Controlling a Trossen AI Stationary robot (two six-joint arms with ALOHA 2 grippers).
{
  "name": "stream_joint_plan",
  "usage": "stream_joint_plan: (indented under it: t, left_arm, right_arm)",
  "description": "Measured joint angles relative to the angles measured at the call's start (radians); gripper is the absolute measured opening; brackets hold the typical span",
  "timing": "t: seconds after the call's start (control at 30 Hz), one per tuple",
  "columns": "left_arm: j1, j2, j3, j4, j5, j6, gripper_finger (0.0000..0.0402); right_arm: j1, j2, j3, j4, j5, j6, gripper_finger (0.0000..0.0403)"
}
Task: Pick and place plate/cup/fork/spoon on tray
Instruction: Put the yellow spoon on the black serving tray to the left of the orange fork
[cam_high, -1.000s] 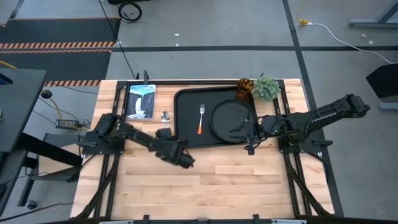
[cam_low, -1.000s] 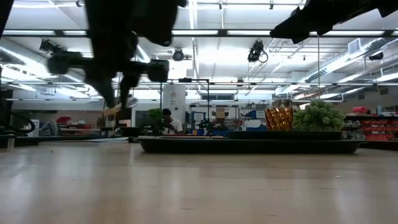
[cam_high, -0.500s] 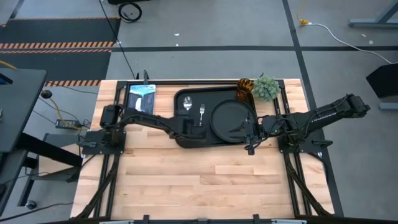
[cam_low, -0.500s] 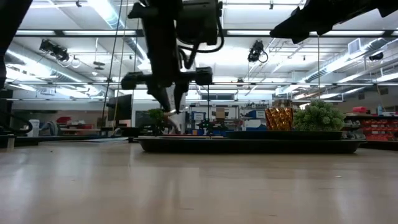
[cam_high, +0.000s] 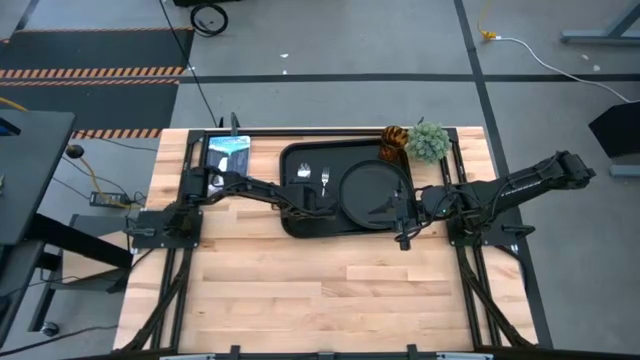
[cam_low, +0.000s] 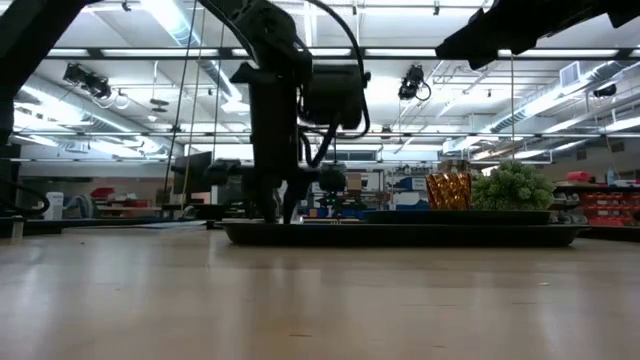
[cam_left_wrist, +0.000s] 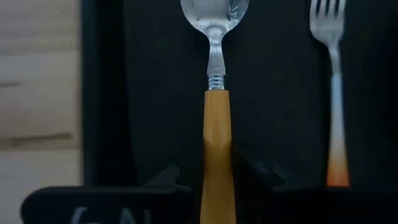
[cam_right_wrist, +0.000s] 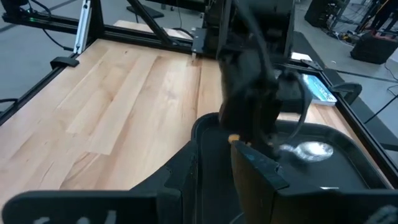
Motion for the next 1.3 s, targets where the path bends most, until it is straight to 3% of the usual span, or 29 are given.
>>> stream_joint_plan:
  t: [0.2,0.7,1.0,1.3]
  left_arm:
    - [0.003,0.024,0.002,0.003,0.027,-0.013,0.0081]
    - [-0.008,0.002,0.001,0.025,0.013,-0.002,0.0165]
    - [-0.053,0.0,0.002,0.159,-0.012,0.053,0.0167]
    - [-0.071,0.0,0.002,0.126,-0.035,0.034,0.0156]
  right_arm:
    - [0.001,0.0,0.0,0.007,-0.003,0.0,0.0105]
    - [0.001,0.0,0.0,0.012,-0.003,-0.002,0.0105]
    - [0.001,0.0,0.0,0.014,-0.003,-0.004,0.0105]
    - [0.001,0.0,0.0,0.021,-0.003,0.0,0.0105]
